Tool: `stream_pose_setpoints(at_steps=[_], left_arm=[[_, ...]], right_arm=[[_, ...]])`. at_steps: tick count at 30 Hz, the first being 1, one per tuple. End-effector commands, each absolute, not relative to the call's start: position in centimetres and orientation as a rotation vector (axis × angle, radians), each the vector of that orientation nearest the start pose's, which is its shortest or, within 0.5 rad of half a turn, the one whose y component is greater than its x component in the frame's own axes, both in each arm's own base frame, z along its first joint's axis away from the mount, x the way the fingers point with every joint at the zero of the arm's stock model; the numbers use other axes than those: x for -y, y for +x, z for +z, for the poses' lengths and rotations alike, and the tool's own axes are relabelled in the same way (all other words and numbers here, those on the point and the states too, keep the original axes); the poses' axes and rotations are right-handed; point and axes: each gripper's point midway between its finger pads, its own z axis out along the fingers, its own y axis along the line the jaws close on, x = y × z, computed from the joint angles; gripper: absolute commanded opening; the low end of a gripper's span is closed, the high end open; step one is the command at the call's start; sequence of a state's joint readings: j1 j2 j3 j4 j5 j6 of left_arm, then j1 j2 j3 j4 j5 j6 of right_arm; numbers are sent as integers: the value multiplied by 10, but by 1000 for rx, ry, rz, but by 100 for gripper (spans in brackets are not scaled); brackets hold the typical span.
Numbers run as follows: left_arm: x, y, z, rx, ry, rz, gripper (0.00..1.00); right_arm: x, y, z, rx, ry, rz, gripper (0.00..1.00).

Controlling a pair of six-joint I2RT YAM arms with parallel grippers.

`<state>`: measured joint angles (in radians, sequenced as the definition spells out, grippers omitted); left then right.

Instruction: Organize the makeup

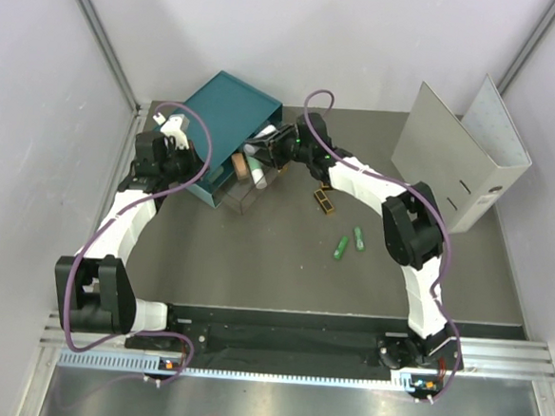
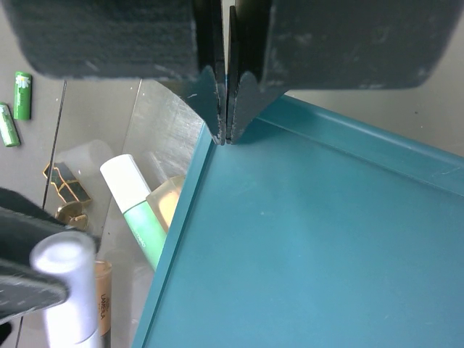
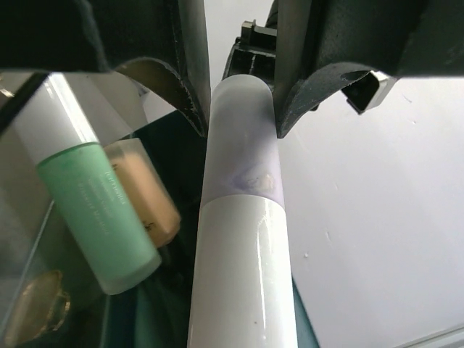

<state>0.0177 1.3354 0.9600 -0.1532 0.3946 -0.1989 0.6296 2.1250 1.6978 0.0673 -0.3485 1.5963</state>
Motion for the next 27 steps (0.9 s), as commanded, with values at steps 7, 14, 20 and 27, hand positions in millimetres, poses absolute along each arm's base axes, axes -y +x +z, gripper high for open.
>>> stream_pose_setpoints(at_steps=[7, 14, 20, 27], left_arm=[[76, 330, 111, -2439, -58, -586, 0], [75, 329, 110, -2443, -59, -580, 0], [75, 329, 110, -2443, -59, -580, 0], [76, 330, 110, -2445, -55, -583, 0]], right_arm=[[-448, 449, 229, -2200, 874, 1808, 40], [-449, 448, 226, -2212, 879, 1847, 52], [-441, 449, 244, -2171, 830, 1848, 52], [-405, 444, 281, -2135, 635, 1705, 47]])
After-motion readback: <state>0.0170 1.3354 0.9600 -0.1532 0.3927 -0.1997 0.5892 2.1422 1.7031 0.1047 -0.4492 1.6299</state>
